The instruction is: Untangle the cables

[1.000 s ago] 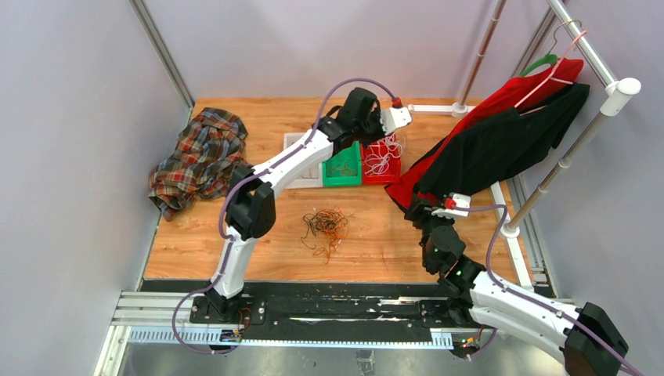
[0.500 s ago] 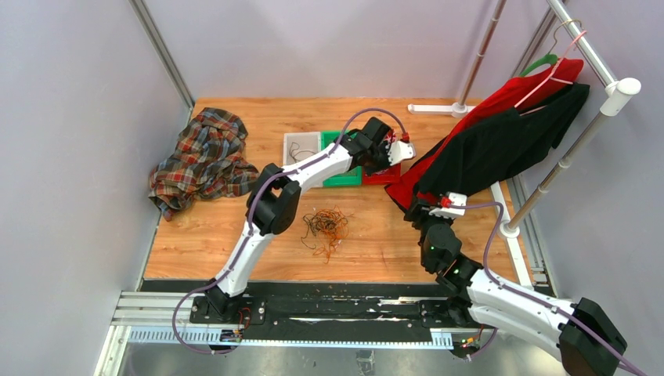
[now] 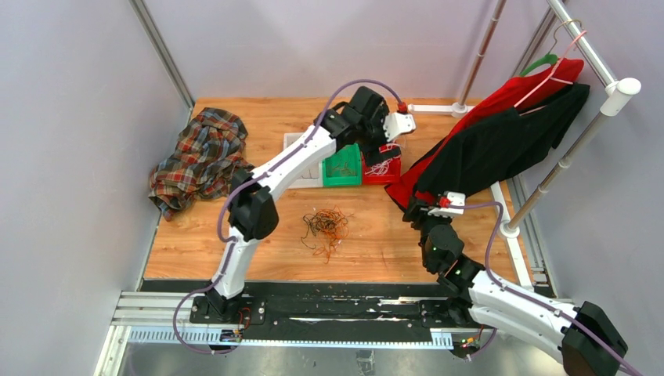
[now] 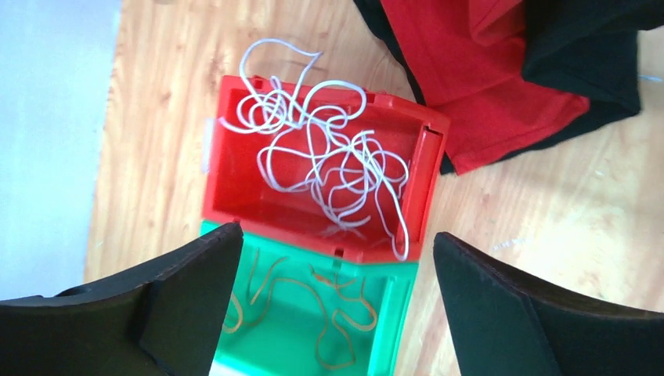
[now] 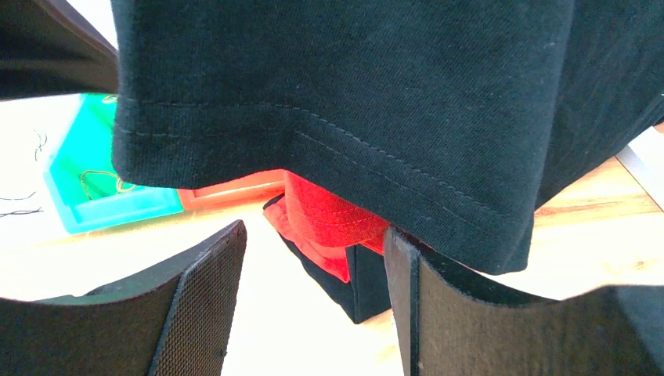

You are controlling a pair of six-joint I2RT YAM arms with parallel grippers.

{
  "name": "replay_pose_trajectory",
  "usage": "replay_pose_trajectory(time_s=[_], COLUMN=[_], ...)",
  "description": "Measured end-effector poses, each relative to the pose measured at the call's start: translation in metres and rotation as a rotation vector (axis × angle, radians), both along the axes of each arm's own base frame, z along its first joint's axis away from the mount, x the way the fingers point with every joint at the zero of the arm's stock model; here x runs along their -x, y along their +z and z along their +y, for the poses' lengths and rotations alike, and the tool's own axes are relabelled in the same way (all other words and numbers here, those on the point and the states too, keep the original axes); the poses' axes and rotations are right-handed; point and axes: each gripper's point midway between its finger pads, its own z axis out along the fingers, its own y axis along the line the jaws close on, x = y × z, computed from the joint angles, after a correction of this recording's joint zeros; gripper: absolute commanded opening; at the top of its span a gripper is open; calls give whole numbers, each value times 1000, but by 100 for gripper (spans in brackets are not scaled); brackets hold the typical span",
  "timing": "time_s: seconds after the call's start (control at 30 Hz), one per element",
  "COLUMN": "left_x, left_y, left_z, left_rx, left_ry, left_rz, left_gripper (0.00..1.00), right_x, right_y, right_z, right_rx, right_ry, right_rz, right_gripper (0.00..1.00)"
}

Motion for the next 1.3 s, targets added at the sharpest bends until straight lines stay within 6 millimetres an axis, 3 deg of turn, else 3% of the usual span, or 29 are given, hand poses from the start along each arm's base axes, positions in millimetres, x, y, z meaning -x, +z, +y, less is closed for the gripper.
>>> replay_pose_trajectory(time_s=[0.17,0.3,0.37,0.5,0.63,0.73,0.93,1.13,1.23,1.3], left_x=[21,51,70,130,171,174,161,152,149,145], left_y=[56,60,45,-18,-60,-67,-72,-108,-120,-122], left_z=[27,68,92,150,168,164,159,171,173,171], left_rx=[18,-23,-57,-178,-238,-225,-209,-230,-236,-229], left_ry=[8,-2,-18,-50,-91,-116,-171,-142,-127,-122], left_rz=[-28,32,93,302,464,488,424,451,462,453], left_gripper=[98,99,98,92,85,81,77,71,57,38], right_x=[-1,-3,-3,-5,-7,-7,-4,0,1,1], right_y=[3,5,3,-3,-9,-13,-16,-21,-28,-35], right_z=[4,11,16,28,42,50,68,83,92,98], right_rx=[17,29,38,58,66,66,46,27,20,14], right_ry=[25,56,77,132,193,231,320,398,432,452], right_rz=[3,8,16,43,70,85,104,124,145,164], right_gripper=[65,65,64,61,59,58,57,57,57,57])
